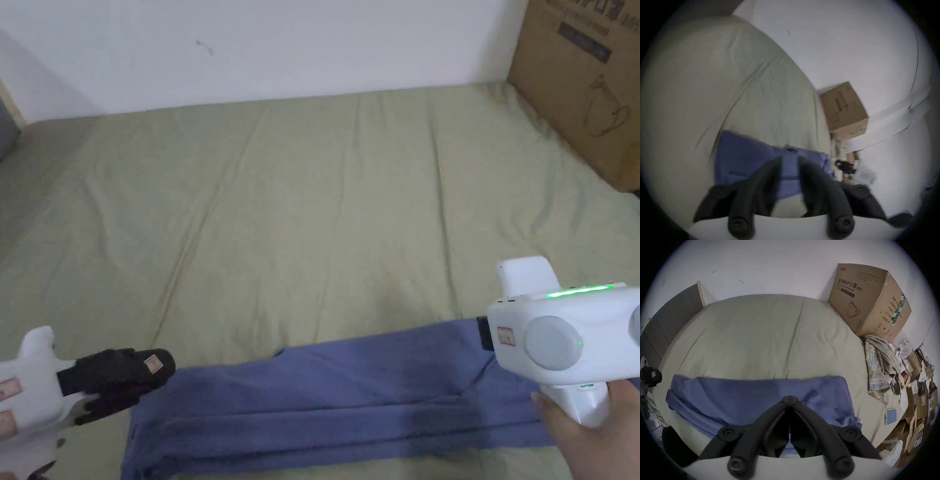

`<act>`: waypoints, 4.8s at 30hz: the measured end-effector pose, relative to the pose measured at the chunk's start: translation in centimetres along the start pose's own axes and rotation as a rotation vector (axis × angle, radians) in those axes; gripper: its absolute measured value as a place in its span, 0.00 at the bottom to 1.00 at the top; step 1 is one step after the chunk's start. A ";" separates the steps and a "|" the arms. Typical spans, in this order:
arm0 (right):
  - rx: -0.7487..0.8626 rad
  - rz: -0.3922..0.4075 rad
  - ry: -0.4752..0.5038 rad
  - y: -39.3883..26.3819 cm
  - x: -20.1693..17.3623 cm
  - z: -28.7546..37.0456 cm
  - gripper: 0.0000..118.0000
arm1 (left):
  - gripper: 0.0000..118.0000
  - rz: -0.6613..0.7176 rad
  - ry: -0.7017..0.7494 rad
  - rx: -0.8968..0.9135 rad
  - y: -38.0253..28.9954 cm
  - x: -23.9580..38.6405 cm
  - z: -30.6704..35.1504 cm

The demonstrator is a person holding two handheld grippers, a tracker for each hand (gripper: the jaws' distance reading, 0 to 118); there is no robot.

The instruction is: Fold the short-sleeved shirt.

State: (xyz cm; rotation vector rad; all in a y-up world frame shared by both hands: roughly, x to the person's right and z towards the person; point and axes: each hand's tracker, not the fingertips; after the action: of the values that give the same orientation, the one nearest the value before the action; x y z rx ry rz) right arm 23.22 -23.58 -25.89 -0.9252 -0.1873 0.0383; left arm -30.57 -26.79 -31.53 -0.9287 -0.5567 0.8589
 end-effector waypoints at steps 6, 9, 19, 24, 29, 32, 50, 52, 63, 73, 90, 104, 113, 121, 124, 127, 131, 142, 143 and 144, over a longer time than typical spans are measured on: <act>0.011 -0.031 0.022 -0.4 -0.1 -0.6 0.00 | 1.00 0.134 -0.139 0.014 0.1 -6.7 1.8; -0.005 -0.052 0.032 -0.4 0.3 -1.0 0.00 | 1.00 0.226 -0.195 -0.009 -0.5 -8.5 -0.4; -0.041 -0.051 0.042 -0.8 1.0 -1.9 0.00 | 0.80 0.162 -0.317 -0.103 -1.6 -9.3 -6.8; -0.057 -0.065 0.083 -0.1 1.5 -2.0 0.00 | 0.03 0.140 -0.020 -0.121 -2.1 -9.0 -8.0; -0.012 -0.072 0.112 1.1 1.9 -0.9 0.00 | 0.03 -0.052 0.073 -0.024 -1.4 -2.9 -4.1; 0.002 -0.059 0.113 1.3 1.8 -0.2 0.00 | 0.03 -0.189 0.217 0.103 -0.3 0.2 -0.4; 0.019 -0.095 0.194 -0.3 3.7 1.9 0.00 | 0.13 -0.245 0.166 -0.278 -5.7 12.8 -19.1; 0.016 -0.099 0.191 -0.6 4.2 2.0 0.00 | 0.37 -0.220 0.138 -0.328 -6.2 12.6 -21.4; 0.010 -0.156 0.254 -0.9 5.0 1.7 0.00 | 0.98 -0.323 0.068 -0.231 -6.2 14.2 -16.2; 0.002 -0.159 0.286 -1.0 4.7 0.9 0.00 | 0.01 -0.339 0.195 -0.403 -8.7 11.8 -20.9; 0.005 -0.179 0.255 -1.5 6.4 1.4 0.00 | 0.02 -0.227 -0.077 -0.382 -8.3 10.5 -17.3; -0.052 -0.162 0.275 -1.2 5.2 0.5 0.00 | 0.99 0.079 -0.046 -0.304 -3.2 -1.8 -10.2; -0.072 -0.154 0.258 -0.9 5.1 0.2 0.00 | 1.00 0.221 -0.426 -0.369 -4.3 -2.7 -17.3; -0.105 -0.159 0.289 -1.5 4.0 -0.6 0.00 | 0.05 0.132 -0.139 -0.309 -4.9 -2.3 -16.6; -0.102 -0.144 0.299 -1.5 3.5 0.0 0.00 | 0.05 -0.037 -0.013 -0.249 -4.9 1.4 -14.7; -0.084 -0.137 0.308 -1.2 3.3 0.7 0.00 | 0.05 -0.082 0.079 -0.221 -4.9 4.9 -11.4; -0.055 -0.138 0.328 -0.7 3.0 1.6 0.00 | 0.05 -0.355 0.467 -0.125 -4.3 7.9 -6.3; -0.030 -0.135 0.369 -1.4 2.9 2.8 0.00 | 0.05 -0.353 0.429 -0.166 -5.1 12.9 -9.4; -0.030 -0.136 0.367 -1.5 3.1 2.8 0.00 | 0.05 -0.344 0.389 -0.176 -5.4 13.6 -10.5; -0.030 -0.139 0.364 -1.6 3.4 2.8 0.00 | 0.06 -0.336 0.348 -0.199 -5.7 14.4 -11.9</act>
State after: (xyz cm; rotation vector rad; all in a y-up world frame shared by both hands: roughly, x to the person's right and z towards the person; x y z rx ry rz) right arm 25.96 -21.90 -22.50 -0.9316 0.0867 -0.2609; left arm -11.61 -22.11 -31.73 -1.0998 -0.4814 0.3325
